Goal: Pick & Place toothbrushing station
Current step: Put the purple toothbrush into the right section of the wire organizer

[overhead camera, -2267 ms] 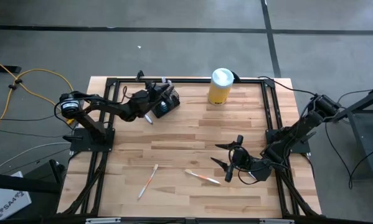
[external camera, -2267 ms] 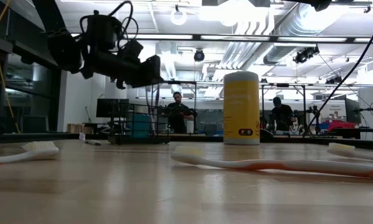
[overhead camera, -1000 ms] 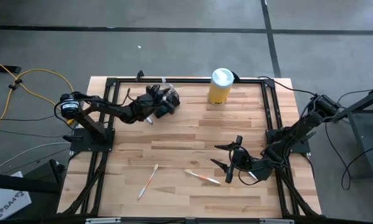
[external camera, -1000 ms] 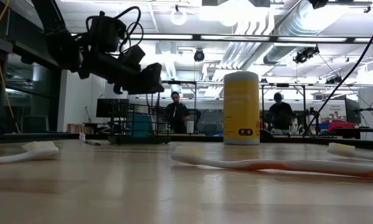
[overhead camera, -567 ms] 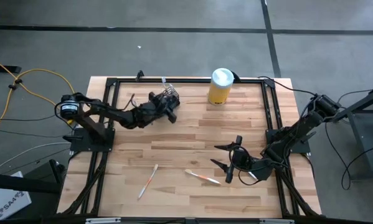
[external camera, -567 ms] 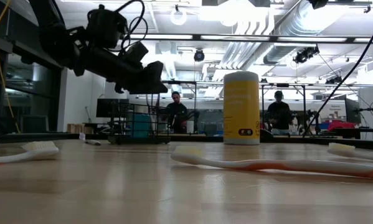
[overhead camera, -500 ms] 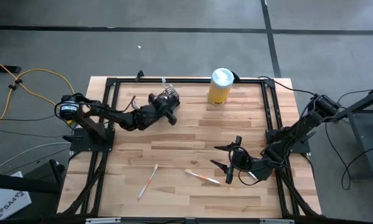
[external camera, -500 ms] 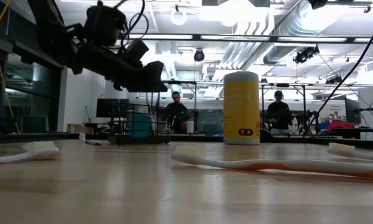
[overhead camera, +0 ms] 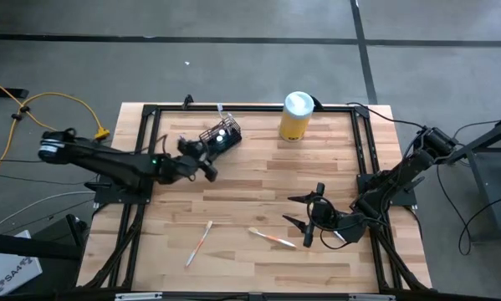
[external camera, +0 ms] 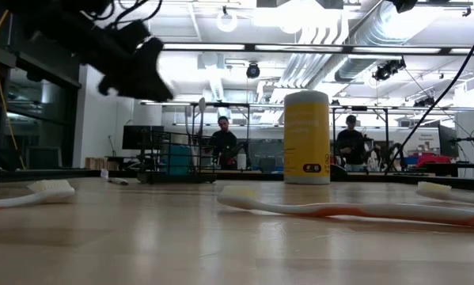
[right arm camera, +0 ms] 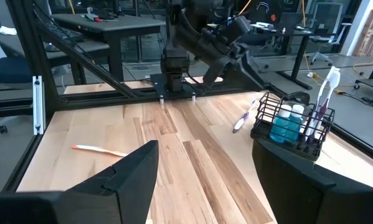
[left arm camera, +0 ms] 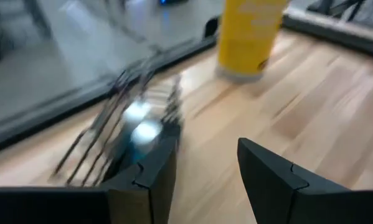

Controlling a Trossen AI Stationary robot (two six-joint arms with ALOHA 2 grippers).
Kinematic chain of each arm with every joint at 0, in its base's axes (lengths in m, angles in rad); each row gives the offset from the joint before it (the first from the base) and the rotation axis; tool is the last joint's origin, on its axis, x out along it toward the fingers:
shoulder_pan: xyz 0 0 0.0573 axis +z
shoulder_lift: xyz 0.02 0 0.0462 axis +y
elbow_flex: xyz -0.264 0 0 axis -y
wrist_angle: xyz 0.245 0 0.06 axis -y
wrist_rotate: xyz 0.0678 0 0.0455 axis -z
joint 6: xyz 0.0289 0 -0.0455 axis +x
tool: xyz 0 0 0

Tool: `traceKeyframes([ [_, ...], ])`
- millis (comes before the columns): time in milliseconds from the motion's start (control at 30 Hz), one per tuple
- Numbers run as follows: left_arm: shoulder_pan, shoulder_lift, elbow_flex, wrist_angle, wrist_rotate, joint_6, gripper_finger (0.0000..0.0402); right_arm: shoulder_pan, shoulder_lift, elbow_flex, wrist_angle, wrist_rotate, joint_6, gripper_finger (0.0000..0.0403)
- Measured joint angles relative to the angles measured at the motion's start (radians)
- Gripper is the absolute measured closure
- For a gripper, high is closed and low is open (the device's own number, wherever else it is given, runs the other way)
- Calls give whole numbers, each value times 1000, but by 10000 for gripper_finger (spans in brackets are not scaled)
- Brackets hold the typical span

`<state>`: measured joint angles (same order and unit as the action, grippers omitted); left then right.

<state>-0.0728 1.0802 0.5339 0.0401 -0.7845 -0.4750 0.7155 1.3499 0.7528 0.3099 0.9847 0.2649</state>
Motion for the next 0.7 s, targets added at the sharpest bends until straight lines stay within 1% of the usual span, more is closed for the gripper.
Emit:
traceKeyframes([
  [67, 23, -48, 0, -128, 41, -31, 238, 0, 0, 0, 0, 0, 0, 151],
  [133, 48, -76, 0, -221, 104, 2, 238, 0, 0, 0, 0, 0, 0, 151],
  [200, 70, -91, 0, -280, 170, 91, 238, 0, 0, 0, 0, 0, 0, 151],
  [367, 114, -96, 0, -361, 318, 358, 238, -1, 0, 0, 0, 0, 0, 151],
  [467, 135, -96, 0, -429, 396, 452, 238, -2, 0, 0, 1, 1, 0, 151],
  [567, 153, -96, 0, -531, 443, 493, 238, -3, 0, 0, 6, 1, 0, 151],
  [667, 174, -96, 0, -636, 449, 517, 238, -7, 0, 0, 6, 1, 0, 151],
  [700, 185, -95, -1, -646, 453, 526, 238, -10, 0, 0, 6, 1, 0, 151],
])
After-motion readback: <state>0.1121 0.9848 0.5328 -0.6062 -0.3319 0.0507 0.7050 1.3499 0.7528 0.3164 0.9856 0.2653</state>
